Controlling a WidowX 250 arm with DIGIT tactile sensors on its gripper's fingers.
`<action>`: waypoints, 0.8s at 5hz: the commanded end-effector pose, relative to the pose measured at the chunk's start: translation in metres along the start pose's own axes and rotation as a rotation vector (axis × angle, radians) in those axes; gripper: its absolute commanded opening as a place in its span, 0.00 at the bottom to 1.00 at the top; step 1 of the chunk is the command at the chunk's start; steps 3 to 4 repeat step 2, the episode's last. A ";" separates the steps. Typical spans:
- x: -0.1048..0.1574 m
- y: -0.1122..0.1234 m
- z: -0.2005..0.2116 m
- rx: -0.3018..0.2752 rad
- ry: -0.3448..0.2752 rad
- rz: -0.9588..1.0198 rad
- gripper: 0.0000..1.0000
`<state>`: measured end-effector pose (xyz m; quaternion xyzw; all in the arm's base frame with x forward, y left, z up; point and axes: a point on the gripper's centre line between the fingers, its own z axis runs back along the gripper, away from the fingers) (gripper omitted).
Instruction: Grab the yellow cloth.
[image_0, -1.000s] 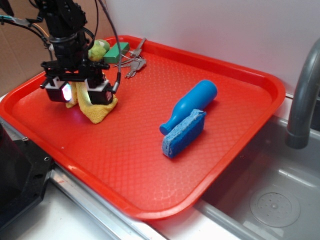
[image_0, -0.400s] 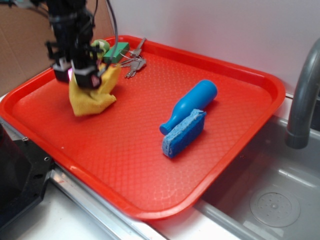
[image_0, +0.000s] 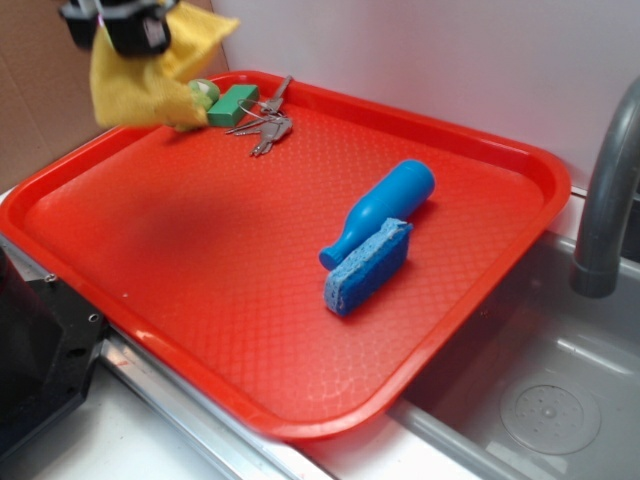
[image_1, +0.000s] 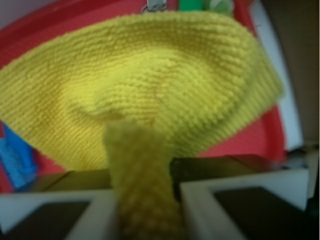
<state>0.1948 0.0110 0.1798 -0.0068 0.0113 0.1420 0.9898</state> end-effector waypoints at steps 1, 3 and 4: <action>-0.040 -0.072 0.079 0.031 -0.076 -0.204 0.00; -0.045 -0.075 0.074 0.060 -0.083 -0.209 0.00; -0.045 -0.075 0.074 0.060 -0.083 -0.209 0.00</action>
